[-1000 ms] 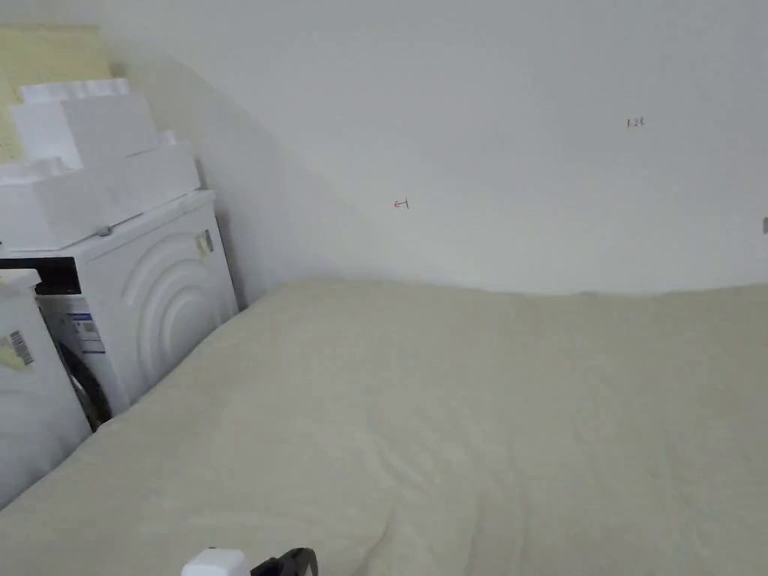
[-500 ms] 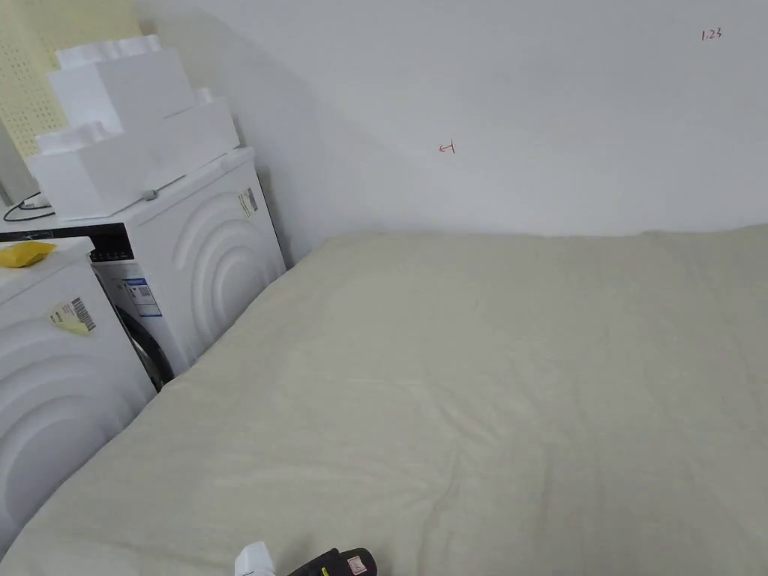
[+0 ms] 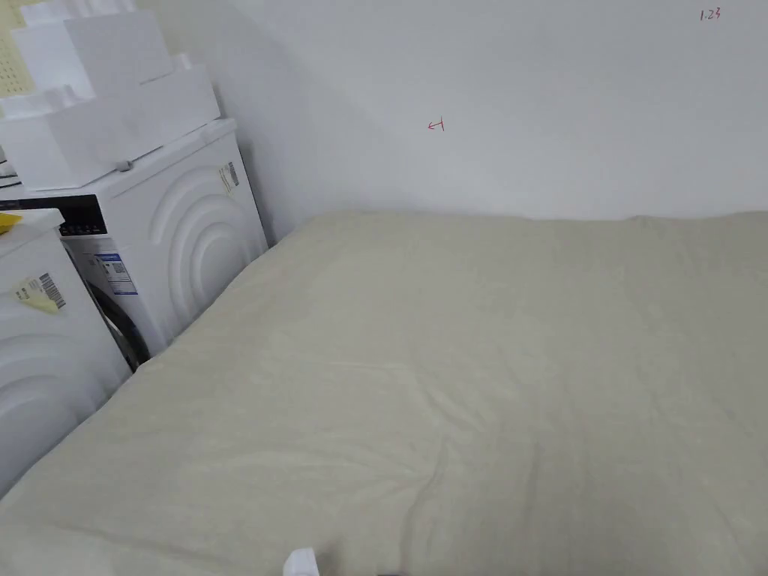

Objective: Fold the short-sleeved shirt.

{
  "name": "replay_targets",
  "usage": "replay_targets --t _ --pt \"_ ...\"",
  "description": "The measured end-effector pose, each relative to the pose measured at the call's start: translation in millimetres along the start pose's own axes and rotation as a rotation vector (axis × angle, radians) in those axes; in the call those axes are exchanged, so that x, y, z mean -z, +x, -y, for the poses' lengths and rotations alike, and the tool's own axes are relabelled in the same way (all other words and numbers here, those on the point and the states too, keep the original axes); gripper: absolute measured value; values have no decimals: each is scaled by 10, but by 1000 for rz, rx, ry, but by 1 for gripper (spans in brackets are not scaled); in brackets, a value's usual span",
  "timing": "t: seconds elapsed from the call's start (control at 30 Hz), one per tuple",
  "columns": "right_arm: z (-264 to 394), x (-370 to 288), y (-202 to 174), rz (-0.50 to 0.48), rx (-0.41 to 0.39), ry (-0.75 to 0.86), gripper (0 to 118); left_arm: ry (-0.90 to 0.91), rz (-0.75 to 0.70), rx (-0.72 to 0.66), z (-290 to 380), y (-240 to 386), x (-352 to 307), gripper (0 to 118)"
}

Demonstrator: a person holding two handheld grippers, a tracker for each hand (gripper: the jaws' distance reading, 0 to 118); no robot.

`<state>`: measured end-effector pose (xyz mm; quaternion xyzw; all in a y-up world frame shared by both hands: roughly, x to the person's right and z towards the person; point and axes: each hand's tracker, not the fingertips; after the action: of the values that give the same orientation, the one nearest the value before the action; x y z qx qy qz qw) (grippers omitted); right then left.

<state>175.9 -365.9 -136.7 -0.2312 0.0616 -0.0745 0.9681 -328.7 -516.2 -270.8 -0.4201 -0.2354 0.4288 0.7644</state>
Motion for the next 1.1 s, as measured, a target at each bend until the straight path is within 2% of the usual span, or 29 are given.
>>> replay_targets --t 0.1,0.17,0.23,0.33,0.43,0.5,0.57,0.63,0.67,0.73,0.8,0.9,1.1 --pt "-2 -13 14 -2 3 -7 0 147 64 -73 -68 43 -230 14" --pt "-4 -17 26 0 7 -8 0 168 96 -107 -238 -52 -337 13" --pt "2 -15 35 -2 18 -6 0 196 -22 -1 -327 95 -452 12" --pt "20 -14 39 -2 25 -6 0 231 -68 -37 -502 145 -667 12" --pt "88 3 129 -2 38 -10 0 285 -210 38 -699 142 -815 12" --pt "122 5 164 -2 52 -9 0 288 -217 28 -685 268 -859 12" --pt "139 5 176 -2 67 -10 0 287 -257 83 -529 557 -729 12" --pt "154 0 189 -2 78 -7 0 352 -236 108 -258 920 -679 12" --pt "158 -1 195 0 81 -7 0 382 -191 100 -351 668 -721 12" --pt "157 -14 212 3 89 -5 0 398 -135 29 -128 954 -565 12" --pt "166 -38 243 1 100 -1 0 374 -100 73 95 1224 -284 13" --pt "208 -110 354 -21 184 9 0 291 -194 148 265 1496 319 13" --pt "331 -318 588 70 208 26 0 91 -244 205 665 1672 1460 13"
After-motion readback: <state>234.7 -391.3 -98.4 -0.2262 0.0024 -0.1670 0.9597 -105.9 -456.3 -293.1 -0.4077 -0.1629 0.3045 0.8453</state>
